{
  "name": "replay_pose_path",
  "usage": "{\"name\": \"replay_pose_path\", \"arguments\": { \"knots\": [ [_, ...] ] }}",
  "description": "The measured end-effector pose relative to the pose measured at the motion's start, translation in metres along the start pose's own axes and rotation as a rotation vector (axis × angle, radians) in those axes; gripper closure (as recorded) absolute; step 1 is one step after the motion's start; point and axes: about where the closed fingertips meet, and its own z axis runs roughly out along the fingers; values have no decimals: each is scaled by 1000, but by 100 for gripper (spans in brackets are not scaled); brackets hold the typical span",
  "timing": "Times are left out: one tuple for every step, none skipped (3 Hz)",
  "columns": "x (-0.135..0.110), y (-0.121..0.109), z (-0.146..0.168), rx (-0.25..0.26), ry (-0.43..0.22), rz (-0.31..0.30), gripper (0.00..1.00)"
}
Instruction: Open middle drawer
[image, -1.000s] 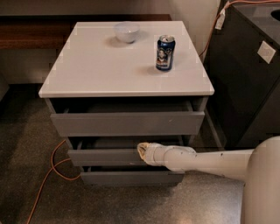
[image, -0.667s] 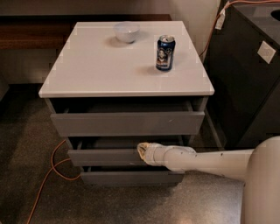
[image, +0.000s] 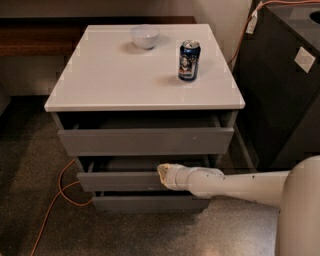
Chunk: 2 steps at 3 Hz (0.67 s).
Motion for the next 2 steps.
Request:
{"name": "replay_pose_path", "arguments": {
  "knots": [
    [0, 0, 0, 0, 0, 0, 98],
    [-16, 3, -14, 26, -59, 0, 100]
  ]
}}
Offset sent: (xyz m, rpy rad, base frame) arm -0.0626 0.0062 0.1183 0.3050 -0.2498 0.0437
